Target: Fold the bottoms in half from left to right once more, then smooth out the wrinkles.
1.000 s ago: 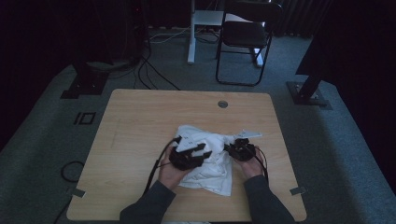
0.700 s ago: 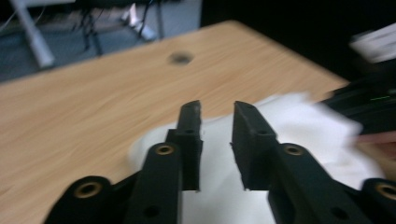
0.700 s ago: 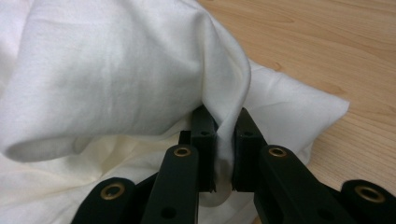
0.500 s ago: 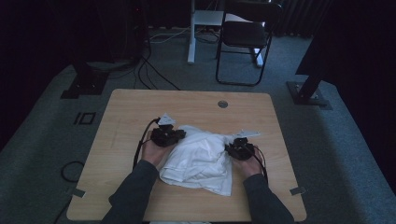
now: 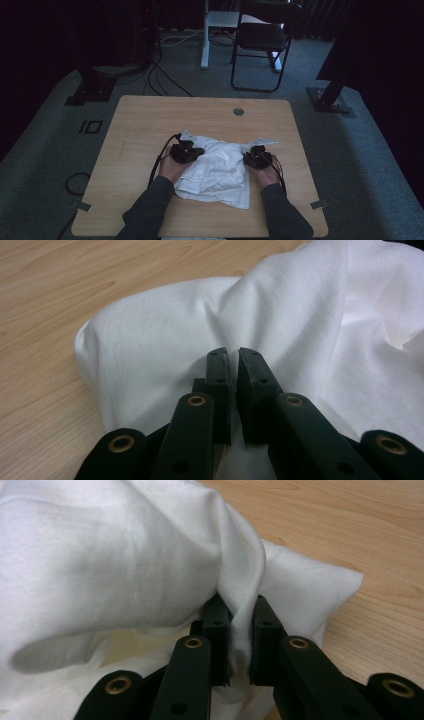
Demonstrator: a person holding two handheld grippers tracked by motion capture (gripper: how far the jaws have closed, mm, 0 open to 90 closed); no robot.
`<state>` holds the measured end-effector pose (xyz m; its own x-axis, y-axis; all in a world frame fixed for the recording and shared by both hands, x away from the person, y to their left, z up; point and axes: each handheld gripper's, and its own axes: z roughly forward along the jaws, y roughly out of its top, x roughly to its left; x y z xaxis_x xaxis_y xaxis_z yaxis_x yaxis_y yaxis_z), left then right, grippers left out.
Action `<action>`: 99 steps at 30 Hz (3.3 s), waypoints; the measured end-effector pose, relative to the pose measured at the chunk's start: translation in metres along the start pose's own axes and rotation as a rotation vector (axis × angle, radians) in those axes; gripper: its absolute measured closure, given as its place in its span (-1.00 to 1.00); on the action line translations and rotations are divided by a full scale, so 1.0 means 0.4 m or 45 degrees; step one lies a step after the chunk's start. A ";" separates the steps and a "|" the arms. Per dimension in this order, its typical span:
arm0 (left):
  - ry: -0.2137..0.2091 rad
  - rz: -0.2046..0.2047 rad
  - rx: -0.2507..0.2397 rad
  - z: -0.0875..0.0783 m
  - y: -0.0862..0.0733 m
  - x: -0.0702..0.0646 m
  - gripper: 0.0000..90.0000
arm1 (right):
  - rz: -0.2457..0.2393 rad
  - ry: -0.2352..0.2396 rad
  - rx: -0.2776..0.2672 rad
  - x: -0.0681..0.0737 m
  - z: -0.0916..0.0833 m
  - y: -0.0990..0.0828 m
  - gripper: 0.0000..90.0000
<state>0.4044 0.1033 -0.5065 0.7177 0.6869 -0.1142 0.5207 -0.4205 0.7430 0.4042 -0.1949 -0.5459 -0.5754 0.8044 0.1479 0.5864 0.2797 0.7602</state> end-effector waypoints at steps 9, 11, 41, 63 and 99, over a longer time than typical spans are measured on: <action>0.006 -0.032 -0.028 -0.010 -0.005 0.005 0.80 | -0.045 -0.163 -0.055 0.040 -0.071 0.041 0.04; 0.007 -0.034 -0.031 -0.011 -0.005 0.006 0.80 | -0.096 -0.186 -0.104 0.068 -0.105 0.055 0.00; 0.023 -0.052 -0.052 -0.021 -0.006 0.007 0.69 | -0.339 0.242 -0.068 0.284 -0.190 0.034 0.93; 0.011 -0.046 -0.071 -0.026 0.005 -0.002 0.60 | -0.381 0.162 -0.160 0.285 -0.215 0.007 0.32; -0.002 -0.004 -0.138 -0.057 0.018 -0.043 0.38 | -0.234 0.036 -0.239 0.188 -0.323 -0.056 0.51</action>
<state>0.3852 0.1023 -0.4841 0.7169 0.6871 -0.1180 0.4703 -0.3517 0.8094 0.2740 -0.2085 -0.4701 -0.6798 0.7333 0.0123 0.3559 0.3152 0.8798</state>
